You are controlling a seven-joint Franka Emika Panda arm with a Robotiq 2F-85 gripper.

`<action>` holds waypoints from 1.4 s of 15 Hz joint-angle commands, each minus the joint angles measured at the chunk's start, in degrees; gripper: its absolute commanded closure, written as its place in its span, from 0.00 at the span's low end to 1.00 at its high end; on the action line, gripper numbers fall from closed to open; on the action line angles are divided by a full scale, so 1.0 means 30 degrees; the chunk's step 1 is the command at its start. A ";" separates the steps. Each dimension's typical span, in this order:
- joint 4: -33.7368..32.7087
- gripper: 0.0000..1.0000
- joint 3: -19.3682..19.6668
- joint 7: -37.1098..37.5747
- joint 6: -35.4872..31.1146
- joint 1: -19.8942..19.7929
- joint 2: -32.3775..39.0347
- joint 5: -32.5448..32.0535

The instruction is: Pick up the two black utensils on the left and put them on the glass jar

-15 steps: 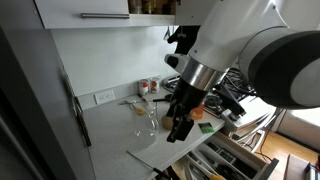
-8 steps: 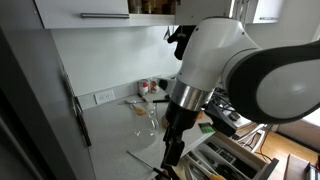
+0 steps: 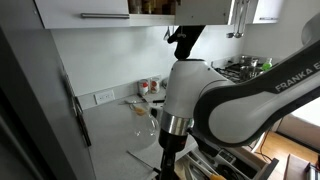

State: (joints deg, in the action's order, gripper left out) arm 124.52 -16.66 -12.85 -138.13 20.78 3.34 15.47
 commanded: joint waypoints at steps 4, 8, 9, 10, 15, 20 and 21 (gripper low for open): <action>-0.0760 0.00 -0.0059 0.1523 -0.0560 -0.0608 0.1854 -0.1885; -0.1164 0.01 0.0152 0.2436 -0.1734 -0.0679 0.2741 -0.3558; -0.1321 0.00 0.0233 0.2750 -0.1847 -0.0672 0.2964 -0.4000; -0.1515 0.00 0.0329 0.3023 -0.1898 -0.0651 0.3206 -0.4438; -0.2363 0.26 0.0577 0.3876 -0.1631 -0.0623 0.4099 -0.5634; -0.2911 0.34 0.0546 0.3918 -0.1306 -0.0652 0.4772 -0.5419; -0.2972 0.33 0.0572 0.3983 -0.1299 -0.0637 0.4867 -0.5447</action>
State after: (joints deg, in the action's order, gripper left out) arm 116.93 -15.05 -2.66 -143.07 18.81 16.52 0.35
